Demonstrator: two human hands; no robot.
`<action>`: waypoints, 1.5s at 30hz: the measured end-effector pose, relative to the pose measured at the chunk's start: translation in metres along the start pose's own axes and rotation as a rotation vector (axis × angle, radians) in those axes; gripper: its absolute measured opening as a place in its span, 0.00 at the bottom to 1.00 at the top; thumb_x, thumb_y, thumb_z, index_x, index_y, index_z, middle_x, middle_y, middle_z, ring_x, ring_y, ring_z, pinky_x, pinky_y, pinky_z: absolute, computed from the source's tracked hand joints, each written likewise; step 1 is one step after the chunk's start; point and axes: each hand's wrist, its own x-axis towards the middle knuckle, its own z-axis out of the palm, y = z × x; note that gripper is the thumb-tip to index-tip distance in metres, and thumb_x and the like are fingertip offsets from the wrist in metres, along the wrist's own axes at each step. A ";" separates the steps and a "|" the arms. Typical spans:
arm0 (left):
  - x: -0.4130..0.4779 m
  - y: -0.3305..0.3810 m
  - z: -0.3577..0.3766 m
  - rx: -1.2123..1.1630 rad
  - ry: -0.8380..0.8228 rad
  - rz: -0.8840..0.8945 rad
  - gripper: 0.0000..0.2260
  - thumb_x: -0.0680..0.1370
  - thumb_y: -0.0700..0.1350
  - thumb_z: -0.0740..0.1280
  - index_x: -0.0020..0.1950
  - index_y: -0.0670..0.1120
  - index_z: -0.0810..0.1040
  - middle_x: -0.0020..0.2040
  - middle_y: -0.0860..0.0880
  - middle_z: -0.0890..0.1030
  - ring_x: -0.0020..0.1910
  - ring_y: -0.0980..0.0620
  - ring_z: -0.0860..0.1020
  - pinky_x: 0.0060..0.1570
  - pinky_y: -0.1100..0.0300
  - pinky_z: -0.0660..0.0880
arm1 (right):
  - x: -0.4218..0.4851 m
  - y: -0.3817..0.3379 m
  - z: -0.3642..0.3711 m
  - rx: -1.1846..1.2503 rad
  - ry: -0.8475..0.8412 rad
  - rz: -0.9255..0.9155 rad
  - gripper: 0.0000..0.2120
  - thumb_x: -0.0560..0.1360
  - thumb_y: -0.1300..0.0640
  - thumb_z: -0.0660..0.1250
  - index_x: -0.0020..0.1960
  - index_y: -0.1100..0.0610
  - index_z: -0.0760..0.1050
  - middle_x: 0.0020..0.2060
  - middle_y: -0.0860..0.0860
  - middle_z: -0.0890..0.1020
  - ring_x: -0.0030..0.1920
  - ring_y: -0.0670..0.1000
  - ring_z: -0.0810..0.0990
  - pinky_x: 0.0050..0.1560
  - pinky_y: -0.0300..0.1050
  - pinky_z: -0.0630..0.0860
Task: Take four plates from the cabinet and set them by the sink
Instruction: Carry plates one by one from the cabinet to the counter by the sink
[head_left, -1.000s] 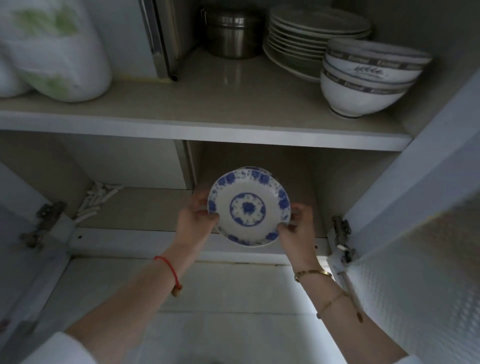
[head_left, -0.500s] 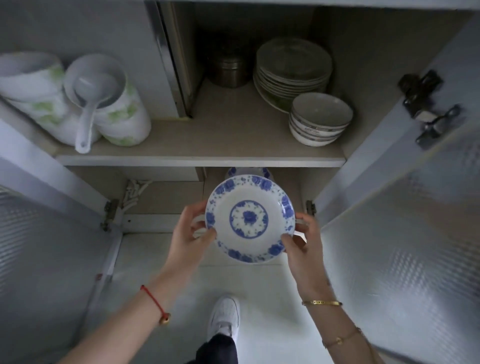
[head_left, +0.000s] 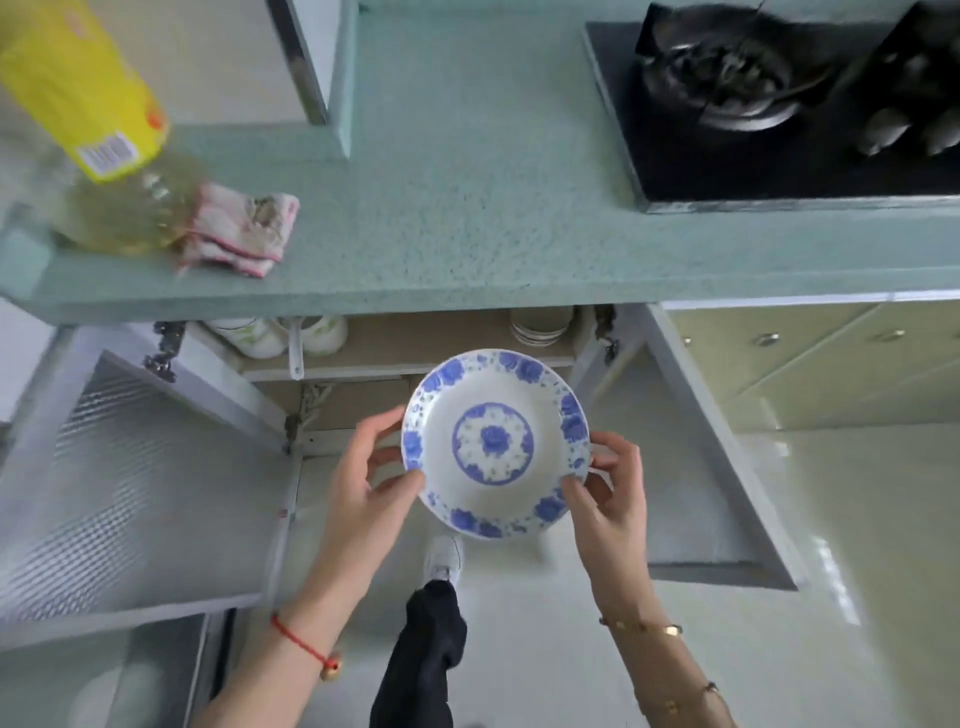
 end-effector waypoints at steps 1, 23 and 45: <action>-0.013 0.024 -0.001 0.005 -0.011 0.008 0.24 0.74 0.30 0.68 0.63 0.52 0.76 0.58 0.57 0.81 0.57 0.56 0.79 0.50 0.62 0.79 | -0.011 -0.026 -0.007 0.009 0.005 0.000 0.17 0.74 0.72 0.64 0.58 0.56 0.70 0.48 0.55 0.78 0.48 0.53 0.82 0.39 0.41 0.81; -0.134 0.278 0.134 0.047 -0.641 0.178 0.19 0.72 0.39 0.71 0.61 0.54 0.79 0.56 0.55 0.84 0.56 0.56 0.82 0.54 0.58 0.81 | -0.167 -0.260 -0.206 0.181 0.545 -0.084 0.15 0.75 0.72 0.63 0.59 0.58 0.71 0.47 0.53 0.78 0.41 0.42 0.81 0.39 0.38 0.79; -0.223 0.374 0.635 0.030 -1.099 0.232 0.21 0.73 0.34 0.68 0.62 0.52 0.80 0.56 0.56 0.84 0.56 0.56 0.82 0.55 0.59 0.80 | -0.085 -0.310 -0.632 0.104 1.053 -0.141 0.16 0.75 0.69 0.64 0.59 0.56 0.71 0.51 0.58 0.79 0.43 0.50 0.81 0.43 0.47 0.81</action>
